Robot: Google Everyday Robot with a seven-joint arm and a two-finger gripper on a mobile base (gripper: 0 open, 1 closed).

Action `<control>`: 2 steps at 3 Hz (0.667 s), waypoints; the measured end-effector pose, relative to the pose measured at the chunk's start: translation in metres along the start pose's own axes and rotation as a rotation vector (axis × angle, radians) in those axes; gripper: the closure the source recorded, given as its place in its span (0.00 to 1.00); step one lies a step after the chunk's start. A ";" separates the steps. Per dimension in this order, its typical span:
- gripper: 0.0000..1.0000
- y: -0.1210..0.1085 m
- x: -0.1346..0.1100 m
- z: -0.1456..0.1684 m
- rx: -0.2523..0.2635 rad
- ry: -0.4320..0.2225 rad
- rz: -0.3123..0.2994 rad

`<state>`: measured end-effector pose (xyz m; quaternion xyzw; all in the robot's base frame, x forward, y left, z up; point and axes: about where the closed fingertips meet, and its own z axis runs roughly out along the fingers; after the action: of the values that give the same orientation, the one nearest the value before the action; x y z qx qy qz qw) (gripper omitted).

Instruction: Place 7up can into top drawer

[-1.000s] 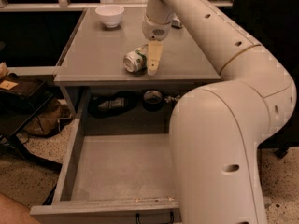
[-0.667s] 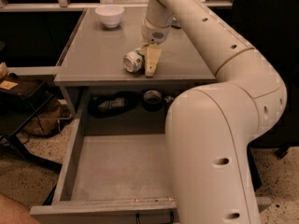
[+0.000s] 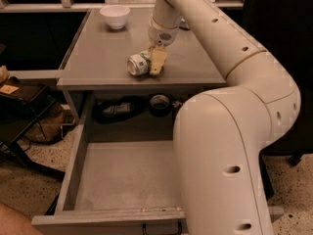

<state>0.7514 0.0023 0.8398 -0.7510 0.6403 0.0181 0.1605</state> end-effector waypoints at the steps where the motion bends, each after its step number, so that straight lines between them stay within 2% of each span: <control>1: 0.88 0.000 0.000 -0.001 0.000 0.000 0.000; 2: 1.00 0.003 0.014 -0.039 0.111 -0.012 0.060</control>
Offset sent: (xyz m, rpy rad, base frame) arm -0.1473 -0.0147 0.0831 0.0971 -0.2159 -0.0743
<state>0.7440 -0.0220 0.8733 -0.7212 0.6616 -0.0080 0.2050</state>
